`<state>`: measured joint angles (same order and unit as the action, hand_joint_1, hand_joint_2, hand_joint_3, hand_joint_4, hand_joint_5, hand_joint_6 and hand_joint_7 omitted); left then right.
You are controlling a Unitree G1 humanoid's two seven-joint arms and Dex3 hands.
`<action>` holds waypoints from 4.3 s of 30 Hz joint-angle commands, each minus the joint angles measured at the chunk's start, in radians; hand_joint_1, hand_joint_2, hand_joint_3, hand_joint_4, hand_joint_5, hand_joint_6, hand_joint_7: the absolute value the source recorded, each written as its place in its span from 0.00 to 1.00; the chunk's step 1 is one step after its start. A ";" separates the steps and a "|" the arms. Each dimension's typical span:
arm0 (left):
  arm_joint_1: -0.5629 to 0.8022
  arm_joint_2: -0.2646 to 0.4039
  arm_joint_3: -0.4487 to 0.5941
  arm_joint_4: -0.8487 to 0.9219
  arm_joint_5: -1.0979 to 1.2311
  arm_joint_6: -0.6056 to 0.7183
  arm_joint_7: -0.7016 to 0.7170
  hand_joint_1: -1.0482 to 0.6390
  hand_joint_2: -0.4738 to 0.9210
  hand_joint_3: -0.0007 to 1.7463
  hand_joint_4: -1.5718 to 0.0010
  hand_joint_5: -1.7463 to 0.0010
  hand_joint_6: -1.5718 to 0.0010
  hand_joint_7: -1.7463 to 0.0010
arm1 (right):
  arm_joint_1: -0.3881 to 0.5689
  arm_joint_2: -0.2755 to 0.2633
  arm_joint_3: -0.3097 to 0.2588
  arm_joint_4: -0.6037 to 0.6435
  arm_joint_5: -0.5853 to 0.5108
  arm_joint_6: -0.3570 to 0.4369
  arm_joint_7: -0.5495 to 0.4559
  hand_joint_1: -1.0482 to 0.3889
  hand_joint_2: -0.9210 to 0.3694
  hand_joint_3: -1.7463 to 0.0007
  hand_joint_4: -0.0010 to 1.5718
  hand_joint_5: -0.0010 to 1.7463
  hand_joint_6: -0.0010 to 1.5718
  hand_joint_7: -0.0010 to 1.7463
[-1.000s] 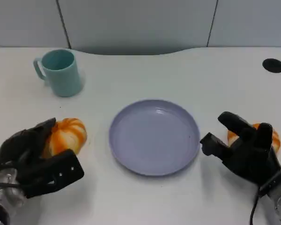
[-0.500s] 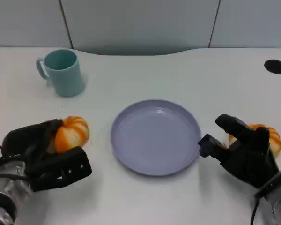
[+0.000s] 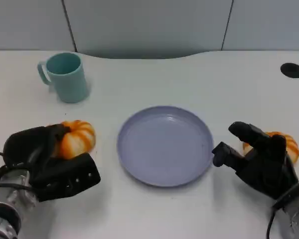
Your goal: Grasp the bread from the table and place it into the plate.
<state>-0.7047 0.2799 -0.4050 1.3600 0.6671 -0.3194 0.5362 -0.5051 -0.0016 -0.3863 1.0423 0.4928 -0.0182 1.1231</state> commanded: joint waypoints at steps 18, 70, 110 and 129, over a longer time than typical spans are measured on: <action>-0.168 -0.018 0.055 -0.039 -0.057 -0.300 0.054 0.48 0.96 0.00 0.44 0.50 0.28 1.00 | -0.076 -0.007 -0.014 0.090 0.006 -0.056 -0.004 0.38 0.00 0.94 0.51 0.67 0.72 0.00; -0.164 -0.126 -0.041 -0.062 -0.040 -0.319 -0.248 0.08 0.98 0.00 0.87 0.98 0.79 0.99 | -0.093 0.014 -0.026 0.096 -0.003 -0.086 -0.003 0.37 0.00 0.93 0.51 0.70 0.73 0.01; -0.257 0.008 0.084 -0.197 -0.254 -0.304 -0.899 0.09 0.99 0.00 0.85 0.89 0.68 1.00 | -0.114 0.041 -0.018 0.088 -0.010 -0.098 -0.059 0.37 0.00 0.93 0.52 0.69 0.74 0.01; 0.189 0.019 0.517 -0.655 -1.068 0.066 -1.550 0.00 1.00 0.11 0.89 0.85 0.84 1.00 | -0.110 0.060 -0.015 0.084 -0.013 -0.115 -0.067 0.38 0.00 0.92 0.51 0.71 0.74 0.01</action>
<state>-0.5890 0.3182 0.0744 0.7808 -0.3104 -0.3527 -0.9648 -0.6085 0.0671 -0.4048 1.1319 0.4811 -0.1246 1.0537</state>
